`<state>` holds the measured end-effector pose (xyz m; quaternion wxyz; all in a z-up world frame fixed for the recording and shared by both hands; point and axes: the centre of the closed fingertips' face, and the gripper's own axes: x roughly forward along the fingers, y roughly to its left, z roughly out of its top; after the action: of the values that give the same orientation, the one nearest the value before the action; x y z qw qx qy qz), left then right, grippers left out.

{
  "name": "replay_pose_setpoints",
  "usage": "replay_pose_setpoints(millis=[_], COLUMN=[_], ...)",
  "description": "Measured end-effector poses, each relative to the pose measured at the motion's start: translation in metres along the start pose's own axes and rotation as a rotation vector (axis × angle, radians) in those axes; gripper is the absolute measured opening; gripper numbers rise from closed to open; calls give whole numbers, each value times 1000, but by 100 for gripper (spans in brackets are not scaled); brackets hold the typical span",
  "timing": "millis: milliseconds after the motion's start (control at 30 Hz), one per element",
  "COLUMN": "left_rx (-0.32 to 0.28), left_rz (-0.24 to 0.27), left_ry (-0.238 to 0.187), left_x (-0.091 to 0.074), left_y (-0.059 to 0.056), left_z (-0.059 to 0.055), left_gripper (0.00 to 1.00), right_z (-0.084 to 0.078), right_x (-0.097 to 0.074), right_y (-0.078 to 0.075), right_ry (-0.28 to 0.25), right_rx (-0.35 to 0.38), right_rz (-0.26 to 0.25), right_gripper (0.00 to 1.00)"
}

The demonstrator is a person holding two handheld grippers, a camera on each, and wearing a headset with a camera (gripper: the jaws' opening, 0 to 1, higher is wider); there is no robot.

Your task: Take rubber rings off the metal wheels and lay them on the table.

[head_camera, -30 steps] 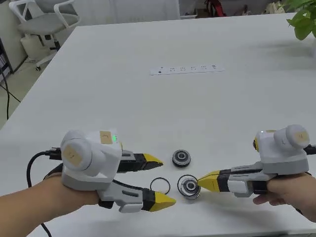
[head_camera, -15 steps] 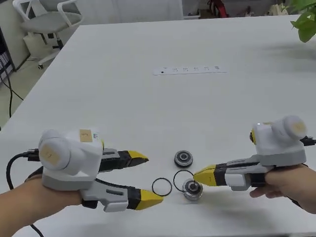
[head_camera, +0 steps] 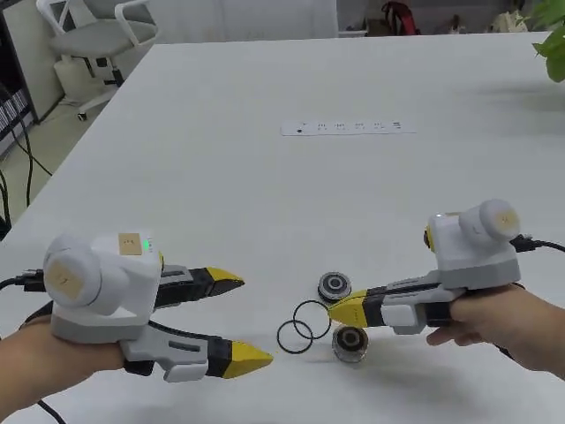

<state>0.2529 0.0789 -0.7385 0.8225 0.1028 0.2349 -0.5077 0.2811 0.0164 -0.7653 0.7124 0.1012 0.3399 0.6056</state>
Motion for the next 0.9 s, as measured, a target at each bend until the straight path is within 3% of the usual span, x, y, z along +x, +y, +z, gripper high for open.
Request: replay_pose_setpoints(millis=[500, 900], left_rx=[-18, -17], left_rz=[31, 30], left_ry=[5, 22], left_x=[-9, -10], left_y=[5, 7], left_z=[-8, -15], left_gripper=[62, 61], right_z=[-11, -17], right_x=[22, 28], right_y=[3, -9], right_ry=[55, 85], right_rx=[8, 1], right_rz=[-13, -58], right_gripper=[0, 0])
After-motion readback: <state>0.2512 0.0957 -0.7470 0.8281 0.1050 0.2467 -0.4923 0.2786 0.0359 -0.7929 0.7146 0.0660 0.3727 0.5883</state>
